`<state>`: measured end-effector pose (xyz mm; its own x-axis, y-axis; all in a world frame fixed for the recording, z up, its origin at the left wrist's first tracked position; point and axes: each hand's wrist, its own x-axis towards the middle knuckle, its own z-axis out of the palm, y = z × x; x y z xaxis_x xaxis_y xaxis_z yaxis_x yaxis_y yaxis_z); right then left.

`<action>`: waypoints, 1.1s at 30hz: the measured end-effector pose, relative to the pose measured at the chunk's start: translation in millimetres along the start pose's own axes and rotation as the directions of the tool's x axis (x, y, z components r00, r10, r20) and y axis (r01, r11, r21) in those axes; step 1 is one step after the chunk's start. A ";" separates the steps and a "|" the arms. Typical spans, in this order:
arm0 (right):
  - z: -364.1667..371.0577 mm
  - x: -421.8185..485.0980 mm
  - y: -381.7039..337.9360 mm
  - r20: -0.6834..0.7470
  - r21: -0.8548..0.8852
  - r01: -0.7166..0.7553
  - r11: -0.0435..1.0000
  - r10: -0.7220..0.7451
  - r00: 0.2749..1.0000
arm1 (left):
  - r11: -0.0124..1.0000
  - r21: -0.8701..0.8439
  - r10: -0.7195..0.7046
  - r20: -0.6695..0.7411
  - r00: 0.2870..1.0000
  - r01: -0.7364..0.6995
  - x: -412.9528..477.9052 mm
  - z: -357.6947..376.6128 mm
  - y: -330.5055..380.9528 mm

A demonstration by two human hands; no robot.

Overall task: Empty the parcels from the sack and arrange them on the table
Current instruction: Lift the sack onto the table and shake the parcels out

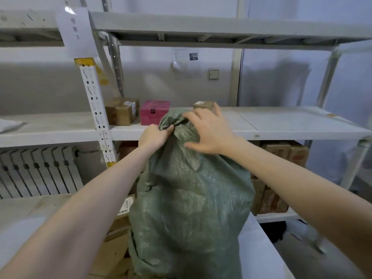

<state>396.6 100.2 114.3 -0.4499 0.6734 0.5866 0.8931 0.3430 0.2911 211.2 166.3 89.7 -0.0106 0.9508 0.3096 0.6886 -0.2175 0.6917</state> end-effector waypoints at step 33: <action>63.3 44.7 -26.5 0.314 0.655 -0.488 0.578 0.379 0.870 | 0.964 0.056 -0.258 -0.016 0.966 0.258 -64.5 -12.2 -64.7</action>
<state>352.4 162.7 85.0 -0.0544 0.9218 0.3838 0.7318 0.2983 -0.6127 158.4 116.3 33.0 -0.1990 0.9712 0.1309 0.7023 0.0482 0.7103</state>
